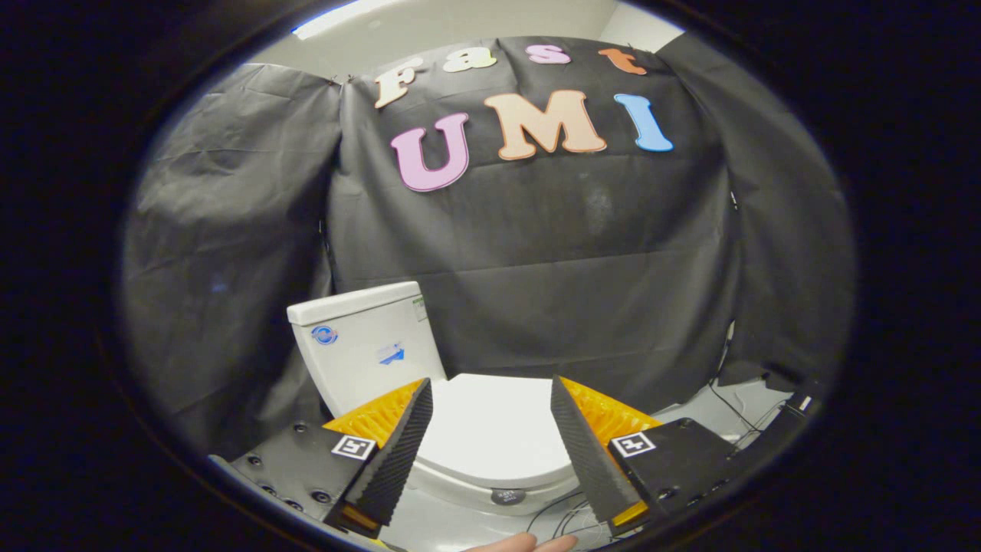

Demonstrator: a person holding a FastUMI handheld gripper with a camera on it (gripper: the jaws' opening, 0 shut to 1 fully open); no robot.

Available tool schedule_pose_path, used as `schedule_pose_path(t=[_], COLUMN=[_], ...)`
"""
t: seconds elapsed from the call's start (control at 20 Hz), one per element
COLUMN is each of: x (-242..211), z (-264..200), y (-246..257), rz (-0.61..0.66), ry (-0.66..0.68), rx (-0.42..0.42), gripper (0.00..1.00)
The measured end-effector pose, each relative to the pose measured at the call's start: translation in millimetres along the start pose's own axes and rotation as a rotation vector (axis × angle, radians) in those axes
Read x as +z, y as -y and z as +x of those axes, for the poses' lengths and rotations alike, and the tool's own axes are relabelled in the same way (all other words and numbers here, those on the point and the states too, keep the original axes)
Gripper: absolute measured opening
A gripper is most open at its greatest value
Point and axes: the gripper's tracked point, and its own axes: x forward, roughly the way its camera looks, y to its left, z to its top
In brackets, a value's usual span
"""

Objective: Open the toilet lid.

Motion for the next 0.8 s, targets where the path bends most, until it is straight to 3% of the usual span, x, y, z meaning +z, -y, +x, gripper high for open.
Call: schedule_pose_path(t=[0.25, 0.5, 0.8], x=[8, 1, -12], z=[-5, -1, 4], y=[-5, -4, 5], rz=[0.032, 0.007, 0.107], ry=[0.061, 0.036, 0.026], rx=[-0.04, -0.048, -0.064], gripper=[0.96, 0.96, 0.96])
